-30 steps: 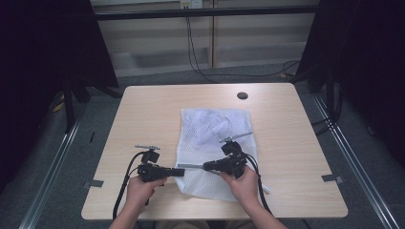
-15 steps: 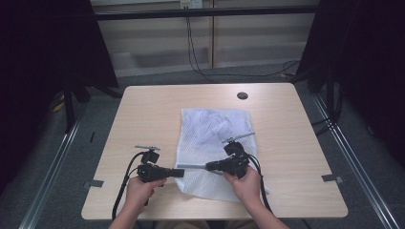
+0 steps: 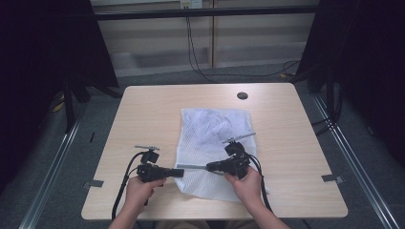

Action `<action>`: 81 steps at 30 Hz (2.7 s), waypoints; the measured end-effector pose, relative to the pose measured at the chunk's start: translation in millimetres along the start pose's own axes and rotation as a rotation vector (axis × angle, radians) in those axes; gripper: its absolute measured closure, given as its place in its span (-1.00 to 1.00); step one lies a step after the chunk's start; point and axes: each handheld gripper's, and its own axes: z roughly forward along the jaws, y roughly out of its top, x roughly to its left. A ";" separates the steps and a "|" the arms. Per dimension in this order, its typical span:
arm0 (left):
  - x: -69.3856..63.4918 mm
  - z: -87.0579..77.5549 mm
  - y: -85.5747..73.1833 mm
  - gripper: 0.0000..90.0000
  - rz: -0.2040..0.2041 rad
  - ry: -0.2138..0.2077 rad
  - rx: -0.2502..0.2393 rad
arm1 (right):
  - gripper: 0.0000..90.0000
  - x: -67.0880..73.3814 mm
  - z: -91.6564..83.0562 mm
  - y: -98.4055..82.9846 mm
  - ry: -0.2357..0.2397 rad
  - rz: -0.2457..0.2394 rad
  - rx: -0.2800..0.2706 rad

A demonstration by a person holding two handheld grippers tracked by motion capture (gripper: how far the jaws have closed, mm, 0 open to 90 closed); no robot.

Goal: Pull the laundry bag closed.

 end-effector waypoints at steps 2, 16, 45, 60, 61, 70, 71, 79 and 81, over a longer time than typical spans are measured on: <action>-0.3 0.0 -0.1 0.97 -0.005 0.001 -0.002 | 0.93 0.4 -0.6 0.2 -0.009 -0.005 0.003; 0.2 -0.2 -0.5 0.97 -0.008 -0.002 -0.002 | 0.93 -3.9 -5.4 -0.9 -0.005 0.003 0.003; 0.0 -0.4 -0.9 0.97 -0.018 -0.011 -0.005 | 0.93 -9.2 -12.2 -1.9 -0.007 0.014 0.000; -0.2 -1.2 -0.9 0.97 -0.028 -0.017 -0.005 | 0.93 -11.1 -15.6 -4.0 -0.015 0.012 -0.002; -0.4 -1.2 -1.0 0.97 -0.029 -0.016 -0.004 | 0.93 -10.9 -15.6 -4.1 -0.014 0.011 -0.001; -0.4 -1.2 -1.0 0.97 -0.029 -0.013 -0.005 | 0.93 -12.6 -16.9 -4.9 -0.012 0.014 -0.001; -0.3 -1.3 -0.9 0.97 -0.027 -0.013 -0.004 | 0.93 -12.5 -17.2 -4.9 -0.013 0.015 0.000; 1.1 -4.3 -0.9 0.97 -0.018 -0.003 -0.005 | 0.93 -15.4 -21.2 -6.7 -0.034 0.011 0.000; 1.1 -4.0 -0.9 0.97 -0.015 -0.002 -0.003 | 0.93 -15.4 -21.8 -6.9 -0.034 0.011 0.001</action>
